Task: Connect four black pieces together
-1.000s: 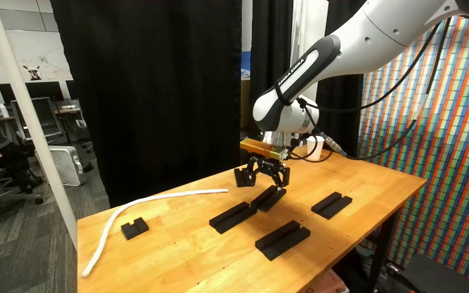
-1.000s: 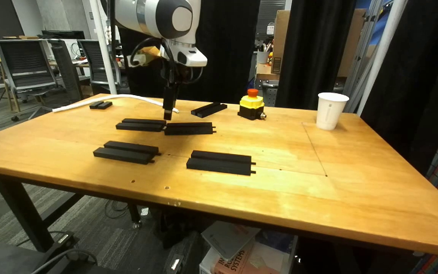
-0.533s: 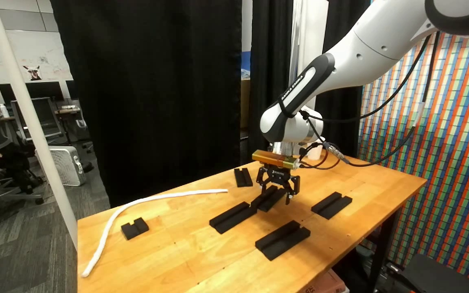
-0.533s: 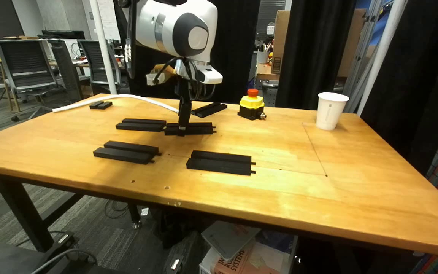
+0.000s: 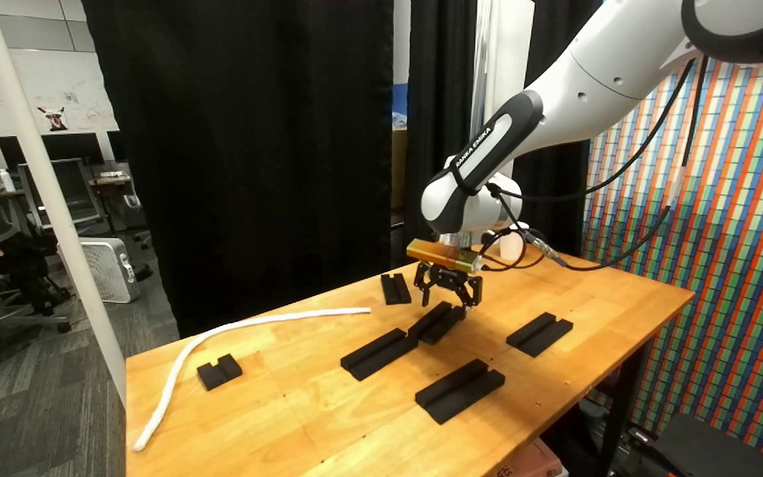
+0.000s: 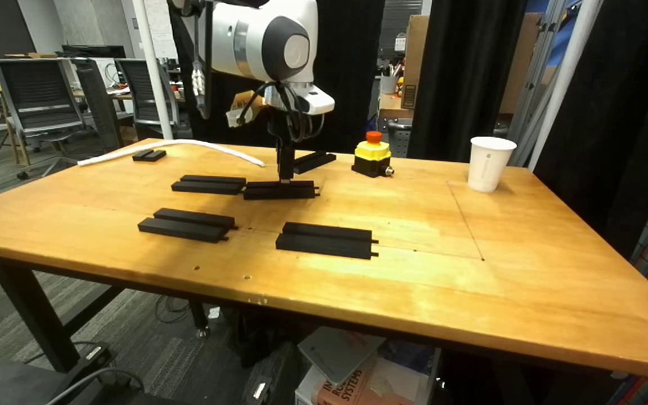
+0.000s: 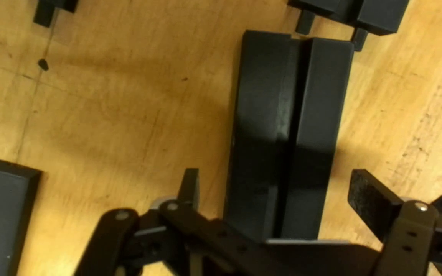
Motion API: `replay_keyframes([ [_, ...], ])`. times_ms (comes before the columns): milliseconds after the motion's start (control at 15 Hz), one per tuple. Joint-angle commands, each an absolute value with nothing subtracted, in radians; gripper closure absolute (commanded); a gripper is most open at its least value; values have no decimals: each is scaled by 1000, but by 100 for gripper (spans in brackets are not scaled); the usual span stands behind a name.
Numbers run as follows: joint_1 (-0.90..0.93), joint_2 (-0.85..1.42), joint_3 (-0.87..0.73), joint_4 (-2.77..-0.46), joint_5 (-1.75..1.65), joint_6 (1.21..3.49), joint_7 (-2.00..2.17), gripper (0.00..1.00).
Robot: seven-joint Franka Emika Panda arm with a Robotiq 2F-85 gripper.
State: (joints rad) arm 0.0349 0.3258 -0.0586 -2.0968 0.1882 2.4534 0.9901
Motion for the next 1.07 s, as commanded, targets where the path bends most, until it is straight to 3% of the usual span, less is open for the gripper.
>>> replay_keyframes([
  [0, 94, 319, -96, -2094, 85, 2514, 1108, 0],
  [933, 135, 391, -94, -2059, -6, 2526, 1254, 0],
  [1000, 136, 394, -98, -2057, -10, 2532, 1259, 25],
])
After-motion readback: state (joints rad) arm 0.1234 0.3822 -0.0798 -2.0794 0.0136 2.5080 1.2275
